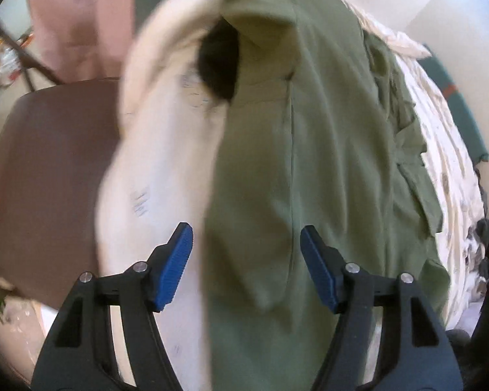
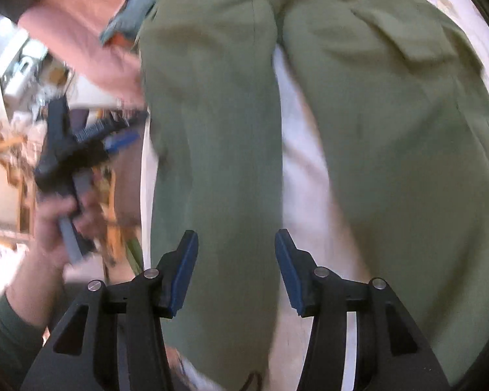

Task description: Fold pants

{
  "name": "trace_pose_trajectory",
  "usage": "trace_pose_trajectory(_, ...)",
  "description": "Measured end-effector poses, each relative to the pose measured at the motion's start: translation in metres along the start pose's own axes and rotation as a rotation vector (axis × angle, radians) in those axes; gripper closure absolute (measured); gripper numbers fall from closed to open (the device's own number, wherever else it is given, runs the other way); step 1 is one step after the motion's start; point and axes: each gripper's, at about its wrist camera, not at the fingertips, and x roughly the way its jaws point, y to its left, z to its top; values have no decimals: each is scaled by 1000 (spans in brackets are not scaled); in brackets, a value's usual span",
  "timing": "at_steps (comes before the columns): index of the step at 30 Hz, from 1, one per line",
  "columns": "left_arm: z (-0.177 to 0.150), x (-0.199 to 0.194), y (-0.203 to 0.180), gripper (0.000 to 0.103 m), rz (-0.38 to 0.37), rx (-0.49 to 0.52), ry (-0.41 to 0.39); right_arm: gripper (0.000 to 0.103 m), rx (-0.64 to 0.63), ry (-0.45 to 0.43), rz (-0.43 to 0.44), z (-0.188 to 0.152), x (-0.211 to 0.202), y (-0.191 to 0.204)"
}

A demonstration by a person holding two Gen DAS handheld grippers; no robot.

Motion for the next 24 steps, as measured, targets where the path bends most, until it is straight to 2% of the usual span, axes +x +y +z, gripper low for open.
trace_pose_trajectory(2,5,21,-6,38,-7,23,28,52,41,-30,-19,27,21,-8)
trace_pose_trajectory(3,5,28,-8,44,4,32,39,52,59,-24,-33,37,32,-11)
trace_pose_trajectory(4,4,33,-8,55,36,41,41,52,59,-15,-35,44,45,-10)
trace_pose_trajectory(5,1,37,-8,87,63,53,52,52,38,-2,-39,53,62,-9)
trace_pose_trajectory(6,0,37,-8,98,108,71,63,52,14,9,-62,57,72,-7)
trace_pose_trajectory(10,-13,19,-4,98,194,73,103,53,-44,94,-156,58,115,1)
trace_pose_trajectory(11,-16,12,-3,97,199,86,97,54,-60,107,-181,53,122,0)
trace_pose_trajectory(13,-20,9,-5,87,237,148,73,55,-114,101,-208,48,129,1)
trace_pose_trajectory(15,-21,18,-2,39,316,151,109,55,-123,107,-219,47,129,4)
trace_pose_trajectory(16,-21,18,2,34,336,122,117,55,-115,117,-224,47,127,6)
trace_pose_trajectory(18,-23,11,5,34,300,77,115,55,-103,104,-197,46,114,13)
trace_pose_trajectory(20,-29,-5,4,34,303,57,94,55,-136,70,-150,41,96,28)
trace_pose_trajectory(22,-45,-26,-4,34,307,82,73,55,-185,68,-72,26,80,45)
trace_pose_trajectory(24,-67,-29,-14,34,302,119,99,55,-235,88,-33,8,78,57)
